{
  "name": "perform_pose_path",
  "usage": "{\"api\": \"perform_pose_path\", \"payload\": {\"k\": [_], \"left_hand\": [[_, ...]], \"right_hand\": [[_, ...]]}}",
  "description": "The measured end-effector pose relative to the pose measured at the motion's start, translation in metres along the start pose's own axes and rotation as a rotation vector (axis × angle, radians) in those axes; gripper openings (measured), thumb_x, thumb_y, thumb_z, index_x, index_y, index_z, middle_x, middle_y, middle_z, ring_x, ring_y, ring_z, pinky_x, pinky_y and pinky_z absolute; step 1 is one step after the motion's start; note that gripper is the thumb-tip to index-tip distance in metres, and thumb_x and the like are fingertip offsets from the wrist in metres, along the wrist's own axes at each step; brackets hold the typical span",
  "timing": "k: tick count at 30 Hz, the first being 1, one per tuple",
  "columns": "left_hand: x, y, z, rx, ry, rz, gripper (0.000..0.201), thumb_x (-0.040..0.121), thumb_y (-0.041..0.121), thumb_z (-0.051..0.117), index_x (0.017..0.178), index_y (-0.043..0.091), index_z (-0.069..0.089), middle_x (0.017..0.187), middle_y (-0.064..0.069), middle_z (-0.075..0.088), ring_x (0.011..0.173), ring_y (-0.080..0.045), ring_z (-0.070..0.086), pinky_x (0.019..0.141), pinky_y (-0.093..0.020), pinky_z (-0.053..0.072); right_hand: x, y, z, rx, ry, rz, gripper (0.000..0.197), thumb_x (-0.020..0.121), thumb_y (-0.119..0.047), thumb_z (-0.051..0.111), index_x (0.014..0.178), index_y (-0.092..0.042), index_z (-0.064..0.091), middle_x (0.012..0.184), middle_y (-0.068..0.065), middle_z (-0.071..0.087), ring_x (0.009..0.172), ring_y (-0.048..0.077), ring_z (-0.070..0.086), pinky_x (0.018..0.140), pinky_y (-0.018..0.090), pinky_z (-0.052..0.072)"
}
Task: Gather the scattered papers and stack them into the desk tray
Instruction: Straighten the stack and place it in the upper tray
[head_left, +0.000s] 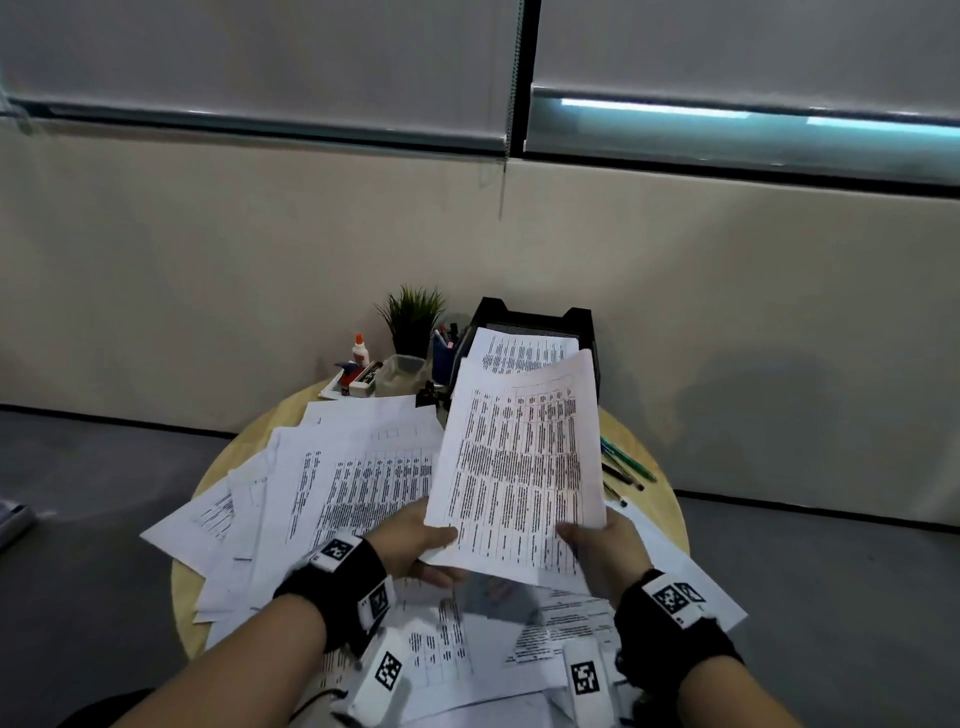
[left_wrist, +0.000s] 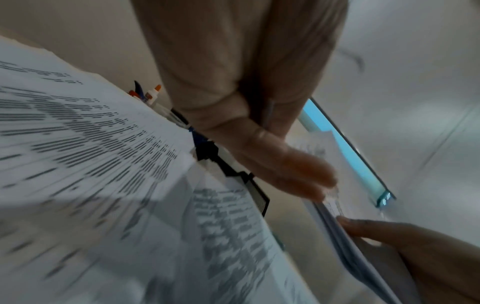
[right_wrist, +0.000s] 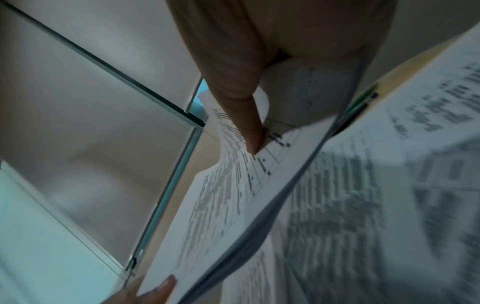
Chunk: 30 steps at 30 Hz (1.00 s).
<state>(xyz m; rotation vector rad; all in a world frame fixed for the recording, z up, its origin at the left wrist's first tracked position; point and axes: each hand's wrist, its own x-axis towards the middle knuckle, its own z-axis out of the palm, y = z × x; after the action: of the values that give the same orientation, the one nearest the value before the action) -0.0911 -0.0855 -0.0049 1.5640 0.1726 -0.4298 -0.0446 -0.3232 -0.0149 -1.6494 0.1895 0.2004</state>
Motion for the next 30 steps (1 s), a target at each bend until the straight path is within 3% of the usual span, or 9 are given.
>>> {"api": "perform_pose_path", "payload": {"k": [3,8,14,18,22,24,26,28,30], "left_hand": [[0.016,0.024,-0.006,-0.058,0.054,0.050,0.029,0.094,0.002,0.050,0.122,0.012,0.047,0.098,-0.014,0.067,0.058,-0.021,0.069,0.050,-0.025,0.057],[0.052,0.064,-0.012,-0.080,0.108,0.105,0.025,0.094,-0.002,0.047,0.118,0.009,0.049,0.090,-0.014,0.064,0.049,-0.017,0.066,0.044,-0.024,0.055],[0.105,0.110,-0.018,-0.068,0.194,0.190,0.020,0.096,0.001,0.046,0.114,0.009,0.048,0.083,-0.011,0.062,0.039,-0.010,0.060,0.039,-0.019,0.051],[0.140,0.141,-0.024,-0.094,0.217,0.198,0.013,0.098,-0.004,0.038,0.107,0.003,0.045,0.082,-0.013,0.059,0.039,-0.010,0.062,0.043,-0.021,0.054],[0.178,0.151,-0.037,0.063,0.291,0.210,0.025,0.094,-0.006,0.045,0.119,-0.001,0.043,0.089,-0.020,0.061,0.043,-0.014,0.063,0.051,-0.031,0.057],[0.191,0.149,-0.042,0.200,0.357,0.224,0.024,0.093,-0.003,0.051,0.116,0.002,0.046,0.090,-0.018,0.063,0.050,-0.019,0.062,0.057,-0.035,0.058],[0.201,0.144,-0.045,0.319,0.394,0.225,0.020,0.091,0.000,0.054,0.110,0.005,0.048,0.081,-0.013,0.063,0.054,-0.022,0.060,0.057,-0.037,0.058],[0.213,0.136,-0.050,0.457,0.412,0.213,0.020,0.089,0.004,0.057,0.108,0.007,0.050,0.076,-0.012,0.064,0.057,-0.026,0.064,0.059,-0.039,0.059],[0.222,0.128,-0.055,0.641,0.424,0.194,0.027,0.086,0.007,0.059,0.112,0.008,0.051,0.082,-0.014,0.067,0.064,-0.029,0.069,0.062,-0.044,0.060]], "right_hand": [[0.007,-0.030,-0.003,0.005,-0.065,-0.063,0.044,0.077,0.003,0.055,0.120,-0.005,0.055,0.104,0.016,0.069,0.092,0.038,0.067,0.078,0.045,0.056],[0.022,-0.075,0.000,-0.003,-0.195,-0.001,0.053,0.087,0.008,0.034,0.133,-0.017,0.036,0.115,0.027,0.060,0.062,0.030,0.070,0.049,0.029,0.054],[0.074,-0.104,0.016,0.246,-0.059,0.046,0.045,0.087,0.018,0.022,0.121,0.000,0.045,0.106,0.020,0.059,0.072,0.036,0.067,0.054,0.034,0.060],[0.113,-0.119,0.019,0.258,0.006,0.084,0.022,0.091,0.017,0.027,0.081,0.006,0.043,0.081,0.014,0.054,0.054,0.029,0.064,0.047,0.029,0.057],[0.154,-0.119,0.021,0.292,0.057,0.102,0.019,0.096,0.008,0.032,0.104,-0.008,0.039,0.092,0.018,0.052,0.041,0.011,0.063,0.056,0.027,0.057],[0.171,-0.118,0.025,0.244,0.100,0.103,0.017,0.099,-0.001,0.037,0.092,-0.015,0.043,0.104,0.019,0.053,0.050,0.010,0.068,0.066,0.028,0.057],[0.179,-0.123,0.029,-0.053,0.178,0.163,0.030,0.101,-0.031,0.042,0.087,-0.009,0.056,0.100,0.013,0.062,0.087,0.017,0.070,0.087,0.028,0.051],[0.176,-0.115,0.034,-0.704,0.182,0.013,0.048,0.099,-0.050,0.033,0.112,-0.016,0.064,0.103,0.011,0.065,0.111,0.024,0.059,0.097,0.026,0.041],[0.194,-0.103,0.035,-0.829,0.128,-0.020,0.047,0.100,-0.048,0.030,0.126,-0.020,0.057,0.120,0.009,0.063,0.117,0.024,0.055,0.098,0.027,0.039]]}}
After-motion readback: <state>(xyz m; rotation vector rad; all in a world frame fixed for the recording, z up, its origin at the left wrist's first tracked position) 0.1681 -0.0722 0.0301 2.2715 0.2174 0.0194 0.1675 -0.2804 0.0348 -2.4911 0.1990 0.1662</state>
